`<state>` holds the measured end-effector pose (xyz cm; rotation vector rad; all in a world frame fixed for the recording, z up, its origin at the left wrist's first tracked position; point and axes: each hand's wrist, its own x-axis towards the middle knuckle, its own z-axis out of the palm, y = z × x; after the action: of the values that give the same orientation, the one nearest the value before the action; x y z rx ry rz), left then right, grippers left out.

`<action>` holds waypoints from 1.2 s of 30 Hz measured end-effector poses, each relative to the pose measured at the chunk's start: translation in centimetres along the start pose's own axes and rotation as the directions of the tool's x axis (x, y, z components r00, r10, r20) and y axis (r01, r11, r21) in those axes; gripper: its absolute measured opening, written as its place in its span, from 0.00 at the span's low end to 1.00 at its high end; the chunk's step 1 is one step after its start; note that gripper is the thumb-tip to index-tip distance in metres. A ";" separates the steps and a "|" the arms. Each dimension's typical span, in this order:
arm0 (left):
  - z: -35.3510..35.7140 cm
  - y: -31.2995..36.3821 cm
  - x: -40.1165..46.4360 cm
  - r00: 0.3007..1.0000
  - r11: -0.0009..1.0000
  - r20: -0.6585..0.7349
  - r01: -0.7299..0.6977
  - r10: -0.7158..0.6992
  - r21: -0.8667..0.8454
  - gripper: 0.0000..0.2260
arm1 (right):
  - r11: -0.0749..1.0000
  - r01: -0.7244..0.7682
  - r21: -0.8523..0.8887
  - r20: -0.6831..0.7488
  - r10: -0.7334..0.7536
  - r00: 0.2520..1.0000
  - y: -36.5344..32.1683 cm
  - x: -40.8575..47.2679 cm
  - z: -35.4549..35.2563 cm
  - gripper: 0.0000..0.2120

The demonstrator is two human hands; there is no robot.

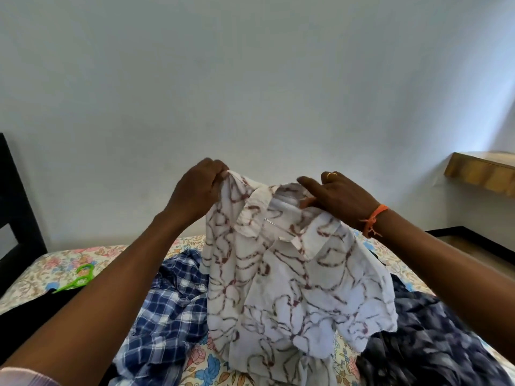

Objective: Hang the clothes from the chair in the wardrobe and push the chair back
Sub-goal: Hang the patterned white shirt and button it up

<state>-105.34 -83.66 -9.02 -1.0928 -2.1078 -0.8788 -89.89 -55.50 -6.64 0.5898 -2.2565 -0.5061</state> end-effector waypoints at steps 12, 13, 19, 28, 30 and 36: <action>9.3 7.1 -11.4 0.904 0.909 0.260 0.386 -0.339 -0.157 0.38 | 0.990 0.043 -0.132 -0.134 -0.061 0.989 -0.2 3.3 0.0 0.17; 10.6 7.5 -12.3 0.862 0.893 0.342 0.434 -0.374 -0.118 0.45 | 0.993 0.040 -0.112 -0.145 -0.056 0.988 -0.4 3.5 -0.3 0.17; 14.3 8.8 -11.2 0.948 0.952 0.088 0.306 -0.306 0.017 0.23 | 0.999 -0.029 -0.027 -0.194 0.023 0.981 -1.2 4.1 -2.5 0.26; 15.5 7.6 -14.4 0.988 0.960 0.081 0.149 -0.133 -0.236 0.19 | 0.982 0.077 -0.175 -0.094 -0.094 0.991 4.4 4.3 -2.5 0.18; 14.9 7.7 -14.2 0.985 0.949 0.087 0.165 -0.146 -0.268 0.23 | 0.981 0.093 -0.169 -0.091 -0.110 0.990 4.5 4.3 -2.4 0.18; 8.7 4.5 -10.5 0.928 0.974 -0.296 0.221 -0.228 -0.056 0.21 | 0.968 0.188 -0.168 -0.128 -0.211 0.969 3.6 4.4 -3.0 0.21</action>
<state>-98.21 -79.70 -20.92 -0.6825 -1.9912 -1.1032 -91.37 -55.51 -0.36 0.7535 -2.0100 -0.7092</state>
